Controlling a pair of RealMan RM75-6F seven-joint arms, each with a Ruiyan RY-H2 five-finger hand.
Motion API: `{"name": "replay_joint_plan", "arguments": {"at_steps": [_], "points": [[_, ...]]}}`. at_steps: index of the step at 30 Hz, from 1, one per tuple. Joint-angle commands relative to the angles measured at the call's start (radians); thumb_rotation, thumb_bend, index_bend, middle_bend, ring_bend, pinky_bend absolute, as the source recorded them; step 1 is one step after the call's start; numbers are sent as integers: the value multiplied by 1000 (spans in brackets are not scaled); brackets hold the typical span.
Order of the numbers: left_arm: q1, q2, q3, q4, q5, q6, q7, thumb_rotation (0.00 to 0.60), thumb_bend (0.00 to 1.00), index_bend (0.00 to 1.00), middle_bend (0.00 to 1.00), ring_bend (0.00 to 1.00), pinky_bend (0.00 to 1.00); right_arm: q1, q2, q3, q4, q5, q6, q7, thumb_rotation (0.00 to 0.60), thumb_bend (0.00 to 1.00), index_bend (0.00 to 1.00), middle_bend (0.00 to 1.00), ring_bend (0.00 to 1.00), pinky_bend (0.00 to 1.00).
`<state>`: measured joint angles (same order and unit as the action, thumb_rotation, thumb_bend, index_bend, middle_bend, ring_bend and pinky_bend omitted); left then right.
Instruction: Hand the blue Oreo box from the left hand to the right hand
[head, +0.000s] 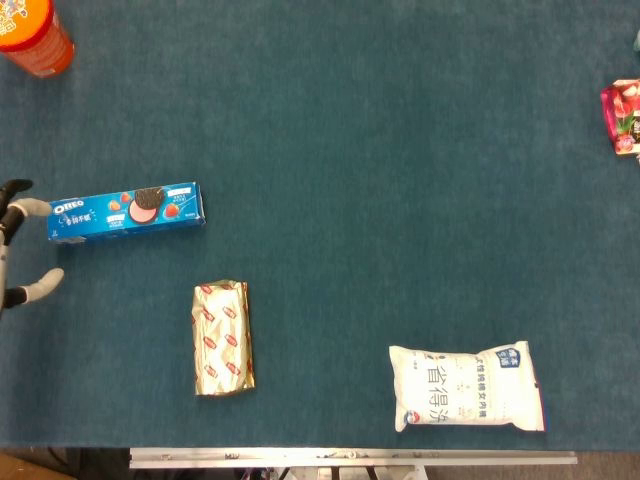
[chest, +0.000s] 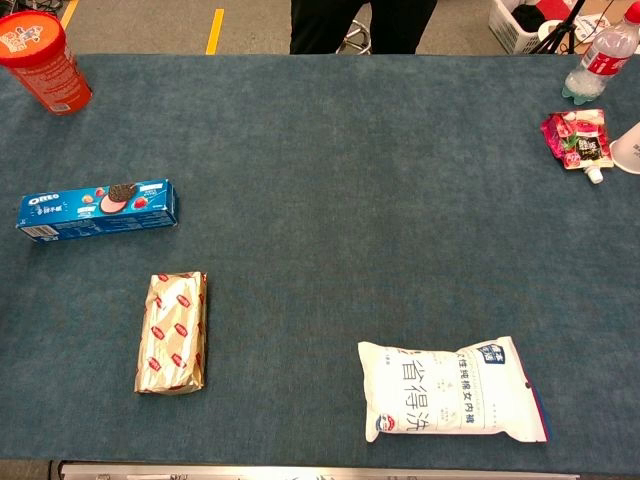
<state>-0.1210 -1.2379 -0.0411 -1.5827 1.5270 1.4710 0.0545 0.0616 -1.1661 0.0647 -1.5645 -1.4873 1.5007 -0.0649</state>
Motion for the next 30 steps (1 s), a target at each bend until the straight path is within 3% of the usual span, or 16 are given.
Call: {"name": "replay_joint_plan", "arguments": {"at_steps": [1,12,17,21,24,30], "points": [[-1,-12,4,12,7,5,3,600,0,357,188,241,486,1,-3,1,5,5,-6,3,600,84,327,303,340,471],[5,1,7,-8,-5,6,-18,600,0,332,185,241,486,13,0,3,-11,-11,-13,1,600,84,327,303,340,471],[2,31,18,-89,-31,-37,-54,600,0,316,164,220,480,13,19,4,-35,-30,2,2,600,84,327,303,340,471],[-10,56,21,-153,-61,-77,15,600,0,275,172,151,359,17,41,17,-65,-36,13,-1,600,84,327,303,340,471],[-22,70,21,-196,-97,-112,82,600,0,222,167,69,192,22,60,25,-84,-40,17,-9,600,84,327,303,340,471],[-46,79,13,-262,-175,-166,180,600,0,169,144,0,69,25,85,39,-105,-40,29,-13,600,84,327,303,340,471]]}}
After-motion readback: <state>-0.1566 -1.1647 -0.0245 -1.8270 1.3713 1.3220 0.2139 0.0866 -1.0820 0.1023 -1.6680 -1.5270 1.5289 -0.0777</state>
